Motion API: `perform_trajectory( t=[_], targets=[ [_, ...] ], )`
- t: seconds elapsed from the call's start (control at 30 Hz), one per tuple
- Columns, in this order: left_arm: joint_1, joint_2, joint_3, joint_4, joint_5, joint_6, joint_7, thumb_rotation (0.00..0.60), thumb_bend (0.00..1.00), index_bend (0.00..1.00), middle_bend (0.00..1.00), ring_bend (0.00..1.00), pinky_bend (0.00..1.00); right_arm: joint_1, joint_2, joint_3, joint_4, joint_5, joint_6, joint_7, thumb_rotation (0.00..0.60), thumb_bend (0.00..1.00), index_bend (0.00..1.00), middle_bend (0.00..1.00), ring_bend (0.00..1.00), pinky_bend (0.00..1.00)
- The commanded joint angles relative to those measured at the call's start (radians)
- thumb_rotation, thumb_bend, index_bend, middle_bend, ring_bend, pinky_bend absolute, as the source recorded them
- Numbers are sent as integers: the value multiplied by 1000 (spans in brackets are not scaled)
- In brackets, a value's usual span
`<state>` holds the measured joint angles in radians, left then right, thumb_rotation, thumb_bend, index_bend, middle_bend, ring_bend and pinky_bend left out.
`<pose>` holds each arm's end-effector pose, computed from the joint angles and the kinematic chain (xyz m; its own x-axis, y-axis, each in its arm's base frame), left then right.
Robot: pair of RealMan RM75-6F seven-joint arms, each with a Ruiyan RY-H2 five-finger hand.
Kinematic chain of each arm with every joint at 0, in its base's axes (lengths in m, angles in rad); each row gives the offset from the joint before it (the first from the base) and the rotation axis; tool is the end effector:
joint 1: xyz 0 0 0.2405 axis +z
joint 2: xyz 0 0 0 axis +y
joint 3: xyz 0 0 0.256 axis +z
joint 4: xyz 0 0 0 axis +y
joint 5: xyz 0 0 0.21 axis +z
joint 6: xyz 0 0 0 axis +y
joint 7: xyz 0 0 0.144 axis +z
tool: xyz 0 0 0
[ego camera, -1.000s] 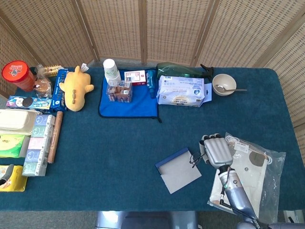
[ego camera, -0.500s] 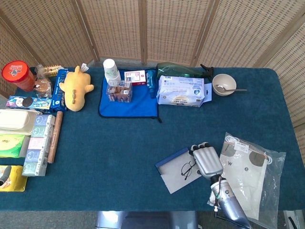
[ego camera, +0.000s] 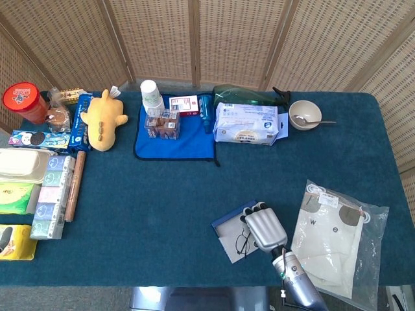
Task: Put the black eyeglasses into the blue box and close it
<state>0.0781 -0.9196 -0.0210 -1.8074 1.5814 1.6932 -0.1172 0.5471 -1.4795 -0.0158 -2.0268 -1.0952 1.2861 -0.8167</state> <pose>-0.2885 0.1247 0.2214 0.2972 -0.1167 0.9477 0.9548 0.0426 -0.2942 -0.1302 -0.2185 0.0054 0.5154 -0.2924 0.8055 -0.8391 -0.3631 0.4050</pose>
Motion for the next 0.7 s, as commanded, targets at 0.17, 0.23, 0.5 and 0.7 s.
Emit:
perform_trajectory(
  t=[0.17,0.23,0.5,0.7],
  targets=[
    [4,-2,1,5,2,5,-5,532,319,81,20,0,0,5,-27,8,32,16,-12,-17,600,292,646,430,401,285],
    [5,-2,1,7,4,7,-8,535,318,81,20,0,0,5,-37,10,46,19,-9,-24,600,292,646,430,401,284],
    [8,-3,2,11,9,12,-12,532,320,80,20,0,0,3,-55,8,64,24,-5,-51,600,318,595,395,378,282],
    [10,-5,2,15,14,20,-15,535,318,80,20,0,0,6,-61,10,74,42,-11,-73,600,318,472,334,330,282]
  ],
)
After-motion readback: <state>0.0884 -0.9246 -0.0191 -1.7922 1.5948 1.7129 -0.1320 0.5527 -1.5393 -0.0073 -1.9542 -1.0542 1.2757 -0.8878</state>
